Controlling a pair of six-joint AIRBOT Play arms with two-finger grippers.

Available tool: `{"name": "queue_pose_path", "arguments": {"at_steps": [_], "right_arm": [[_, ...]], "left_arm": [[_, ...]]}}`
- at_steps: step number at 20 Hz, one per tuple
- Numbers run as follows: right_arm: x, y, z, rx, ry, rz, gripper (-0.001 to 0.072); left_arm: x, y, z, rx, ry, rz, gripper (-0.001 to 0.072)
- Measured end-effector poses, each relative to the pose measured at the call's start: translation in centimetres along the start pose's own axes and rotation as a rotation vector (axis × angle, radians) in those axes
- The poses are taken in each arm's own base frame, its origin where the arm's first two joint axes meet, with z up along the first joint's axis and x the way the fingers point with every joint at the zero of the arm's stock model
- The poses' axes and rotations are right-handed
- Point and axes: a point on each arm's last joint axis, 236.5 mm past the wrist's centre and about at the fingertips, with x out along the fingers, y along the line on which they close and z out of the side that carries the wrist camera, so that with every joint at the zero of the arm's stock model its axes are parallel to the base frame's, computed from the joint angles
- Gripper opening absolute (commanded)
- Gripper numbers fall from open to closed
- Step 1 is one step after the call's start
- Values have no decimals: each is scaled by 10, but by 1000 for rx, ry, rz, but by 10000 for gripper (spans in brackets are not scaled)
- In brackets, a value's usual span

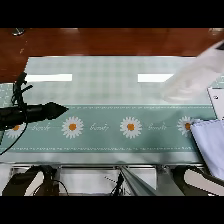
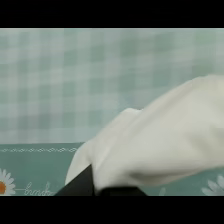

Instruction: Fold the shirts.

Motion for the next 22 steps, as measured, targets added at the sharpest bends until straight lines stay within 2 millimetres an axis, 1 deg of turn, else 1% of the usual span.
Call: {"name": "queue_pose_path", "arguments": {"at_steps": [2,3,5,7,9,10,12,13,14,15,16,17,18,19,20,21,22], "right_arm": [[-28,-39,-12,96,-25,-84,25],[-41,-58,-21,150,-35,-128,25],[-60,-95,-49,265,-45,-226,26],[-76,-132,-88,392,-47,-349,26],[-94,-169,-136,532,-40,-506,26],[-103,-183,-160,601,-39,-581,26],[-113,-199,-205,722,-34,-698,30],[-117,-205,-223,767,-33,-751,135],[-125,-212,-243,824,-36,-826,398],[-134,-218,-259,879,-41,-902,579],[-142,-223,-271,924,-53,-963,627],[-145,-227,-276,943,-67,-991,626],[-146,-231,-277,943,-80,-1005,627],[-144,-234,-273,928,-97,-1002,614],[-139,-237,-263,897,-110,-975,578],[-132,-239,-250,863,-133,-930,382],[-124,-239,-231,825,-165,-869,105]], "left_arm": [[0,0,0,0,0,0,18],[0,0,0,0,1,0,18],[0,0,0,0,0,0,18],[0,0,2,-1,-9,1,18],[0,-2,7,-8,-29,-7,18],[0,-3,11,-13,-45,-12,18],[-1,-6,16,-23,-67,-26,18],[-1,-8,18,-28,-76,-34,18],[-1,-8,20,-30,-83,-36,18],[-1,-9,20,-31,-84,-40,18],[-1,-10,20,-32,-85,-43,18],[-1,-10,21,-30,-88,-44,18],[-1,-11,22,-30,-91,-49,18],[-2,-14,24,-32,-98,-62,18],[-2,-18,27,-30,-106,-77,18],[-4,-23,33,-26,-120,-96,17],[-6,-29,41,-18,-134,-110,17]]}}
